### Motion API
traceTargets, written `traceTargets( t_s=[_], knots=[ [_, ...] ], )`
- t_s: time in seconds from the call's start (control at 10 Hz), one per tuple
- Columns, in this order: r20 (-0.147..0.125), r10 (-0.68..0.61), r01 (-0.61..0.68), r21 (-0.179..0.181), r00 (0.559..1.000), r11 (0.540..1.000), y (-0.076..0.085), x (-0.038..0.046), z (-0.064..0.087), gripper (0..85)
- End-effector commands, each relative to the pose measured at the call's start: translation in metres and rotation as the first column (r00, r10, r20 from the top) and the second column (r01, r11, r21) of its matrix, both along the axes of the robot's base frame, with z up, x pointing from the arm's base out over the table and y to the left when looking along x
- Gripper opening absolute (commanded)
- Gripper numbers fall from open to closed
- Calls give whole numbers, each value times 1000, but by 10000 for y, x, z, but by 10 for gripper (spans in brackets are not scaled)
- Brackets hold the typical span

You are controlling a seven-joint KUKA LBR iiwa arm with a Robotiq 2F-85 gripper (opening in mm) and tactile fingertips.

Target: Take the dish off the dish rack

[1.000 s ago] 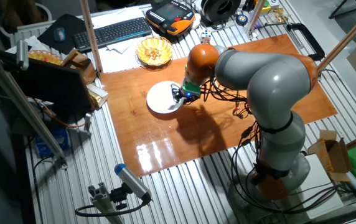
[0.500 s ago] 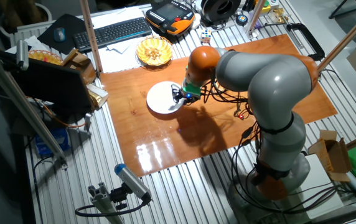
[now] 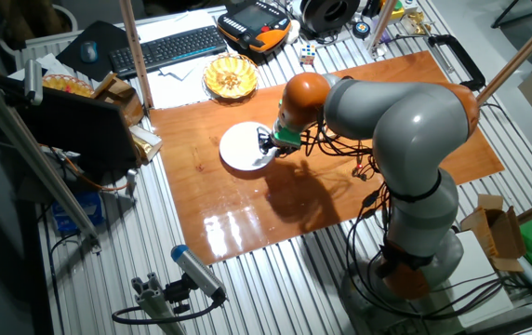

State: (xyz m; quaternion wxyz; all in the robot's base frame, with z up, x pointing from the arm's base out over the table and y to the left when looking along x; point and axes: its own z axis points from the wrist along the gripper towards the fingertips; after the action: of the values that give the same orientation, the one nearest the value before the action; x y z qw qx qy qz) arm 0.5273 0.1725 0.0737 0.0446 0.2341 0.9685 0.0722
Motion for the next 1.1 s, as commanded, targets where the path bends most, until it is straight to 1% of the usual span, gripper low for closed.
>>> traceTargets(
  t_s=[0.0, 0.5, 0.7, 0.8, 1.0],
  knots=[
    [2, 0, 0, -3, 1000, 1000, -7, -2, -2, 407],
    [0, -5, 5, -13, 1000, 1000, -60, -4, -12, 410],
    [0, 2, -2, -14, 1000, 1000, -66, 3, 8, 413],
    [-3, 6, -6, -15, 1000, 1000, -68, 15, 50, 410],
    [-8, 16, -16, -25, 1000, 1000, -75, 53, 193, 403]
  ],
)
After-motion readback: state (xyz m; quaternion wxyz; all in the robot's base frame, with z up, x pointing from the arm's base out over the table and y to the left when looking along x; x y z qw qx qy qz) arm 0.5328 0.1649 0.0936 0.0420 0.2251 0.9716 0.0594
